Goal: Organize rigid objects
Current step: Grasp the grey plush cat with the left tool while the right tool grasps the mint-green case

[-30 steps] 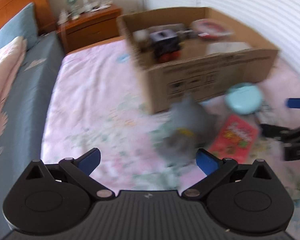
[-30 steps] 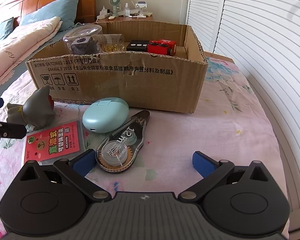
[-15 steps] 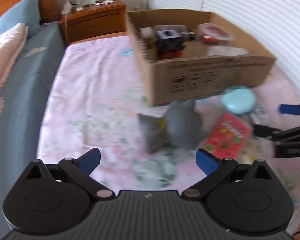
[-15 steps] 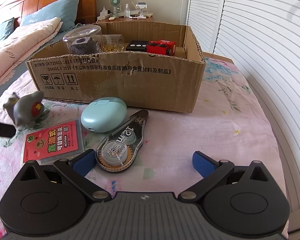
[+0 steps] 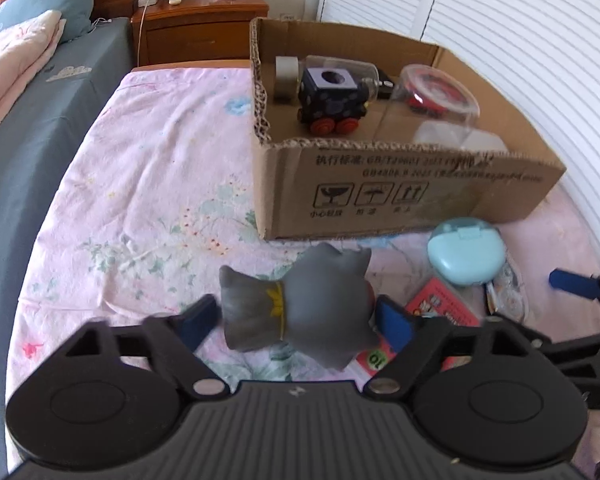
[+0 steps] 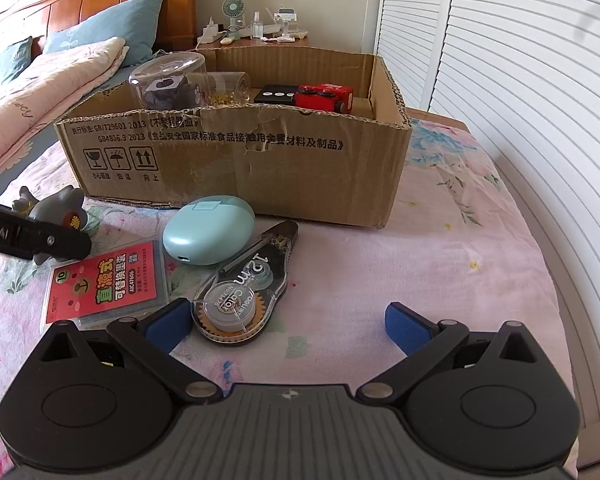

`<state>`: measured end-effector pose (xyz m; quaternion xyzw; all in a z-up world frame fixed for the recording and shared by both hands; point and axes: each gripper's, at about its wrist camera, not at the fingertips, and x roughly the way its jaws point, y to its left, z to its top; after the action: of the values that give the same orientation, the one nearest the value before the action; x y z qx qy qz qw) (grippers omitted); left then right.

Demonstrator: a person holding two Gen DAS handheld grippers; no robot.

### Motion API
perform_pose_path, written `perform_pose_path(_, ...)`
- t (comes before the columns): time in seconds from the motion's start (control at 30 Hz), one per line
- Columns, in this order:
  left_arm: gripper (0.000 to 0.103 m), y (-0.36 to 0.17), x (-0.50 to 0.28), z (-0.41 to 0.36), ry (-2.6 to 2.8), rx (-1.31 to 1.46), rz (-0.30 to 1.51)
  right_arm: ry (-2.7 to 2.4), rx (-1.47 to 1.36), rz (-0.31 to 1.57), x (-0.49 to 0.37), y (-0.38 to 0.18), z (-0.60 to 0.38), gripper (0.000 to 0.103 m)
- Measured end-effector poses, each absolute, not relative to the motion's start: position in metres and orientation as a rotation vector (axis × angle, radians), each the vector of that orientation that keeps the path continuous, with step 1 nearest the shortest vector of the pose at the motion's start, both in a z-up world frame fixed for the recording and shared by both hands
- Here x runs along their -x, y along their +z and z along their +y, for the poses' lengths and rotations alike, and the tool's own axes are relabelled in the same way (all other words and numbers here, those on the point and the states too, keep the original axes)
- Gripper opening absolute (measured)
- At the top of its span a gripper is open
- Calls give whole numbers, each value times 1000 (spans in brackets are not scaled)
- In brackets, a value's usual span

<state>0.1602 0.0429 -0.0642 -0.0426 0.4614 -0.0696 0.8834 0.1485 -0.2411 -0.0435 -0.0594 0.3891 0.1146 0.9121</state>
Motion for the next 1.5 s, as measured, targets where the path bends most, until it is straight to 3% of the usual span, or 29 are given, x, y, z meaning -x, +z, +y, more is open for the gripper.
perform_pose_path(0.37, 74, -63, -162, 64, -65, 12, 936, 253, 145, 793, -152, -30, -225, 99)
perform_pose_path(0.5, 74, -63, -162, 73, -67, 41, 940, 290, 150, 770, -158, -20, -209, 88)
perform_pose_path(0.9, 75, -64, -162, 67, -124, 42, 935, 277, 185, 774, -179, -24, -174, 69)
perform_pose_path(1.5, 75, -65, -167, 70, -139, 58, 942, 314, 198, 826, -182, -31, -157, 66)
